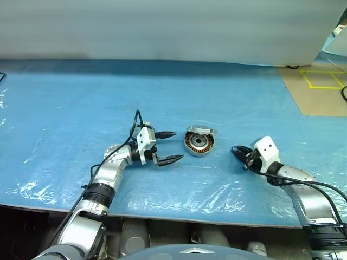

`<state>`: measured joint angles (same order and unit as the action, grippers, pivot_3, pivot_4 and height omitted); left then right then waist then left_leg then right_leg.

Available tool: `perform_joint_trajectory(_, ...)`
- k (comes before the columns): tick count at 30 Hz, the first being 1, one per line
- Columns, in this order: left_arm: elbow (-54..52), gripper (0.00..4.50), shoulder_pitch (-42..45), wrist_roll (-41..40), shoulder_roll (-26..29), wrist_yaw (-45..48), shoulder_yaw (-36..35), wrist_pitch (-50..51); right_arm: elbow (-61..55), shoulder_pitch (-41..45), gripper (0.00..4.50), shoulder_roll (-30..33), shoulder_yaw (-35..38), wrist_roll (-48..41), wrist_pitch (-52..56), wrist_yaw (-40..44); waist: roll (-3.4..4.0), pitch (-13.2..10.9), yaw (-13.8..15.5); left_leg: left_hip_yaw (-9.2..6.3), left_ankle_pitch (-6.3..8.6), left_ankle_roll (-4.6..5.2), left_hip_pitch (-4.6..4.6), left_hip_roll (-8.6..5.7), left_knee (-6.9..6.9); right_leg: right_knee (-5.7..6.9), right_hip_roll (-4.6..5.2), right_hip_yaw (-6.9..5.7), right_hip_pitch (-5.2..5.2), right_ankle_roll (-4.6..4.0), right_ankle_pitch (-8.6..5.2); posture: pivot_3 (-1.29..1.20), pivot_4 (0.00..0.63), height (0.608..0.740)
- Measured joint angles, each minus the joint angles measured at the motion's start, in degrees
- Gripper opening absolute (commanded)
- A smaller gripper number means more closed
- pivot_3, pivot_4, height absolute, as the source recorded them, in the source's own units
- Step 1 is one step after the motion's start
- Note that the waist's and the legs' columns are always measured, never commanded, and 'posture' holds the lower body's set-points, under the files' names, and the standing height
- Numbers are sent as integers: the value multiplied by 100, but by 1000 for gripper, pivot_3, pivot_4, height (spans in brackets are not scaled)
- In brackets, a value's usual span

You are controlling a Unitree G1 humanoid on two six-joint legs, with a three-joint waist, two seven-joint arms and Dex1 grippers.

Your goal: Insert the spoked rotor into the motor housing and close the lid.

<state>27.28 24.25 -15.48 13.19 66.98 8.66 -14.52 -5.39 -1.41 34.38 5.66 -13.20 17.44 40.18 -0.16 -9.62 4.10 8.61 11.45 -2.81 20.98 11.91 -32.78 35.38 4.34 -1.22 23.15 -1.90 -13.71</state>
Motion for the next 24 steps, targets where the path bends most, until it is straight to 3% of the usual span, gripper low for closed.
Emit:
perform_joint_trajectory(9,-3,4500,1,-1,9,10,0,3,-973,-210,627,156,-141,-504,504,623,0,0,-2,0,0,1,1,0,7,-13,0,-2,4,0,0,0,150,740)
perform_joint_trajectory(24,-1,4500,3,6,15,23,3,4,-1366,516,627,-226,-735,-585,939,320,0,0,-1,-1,-11,-20,3,-1,10,-17,0,-3,5,1,1,0,150,740)
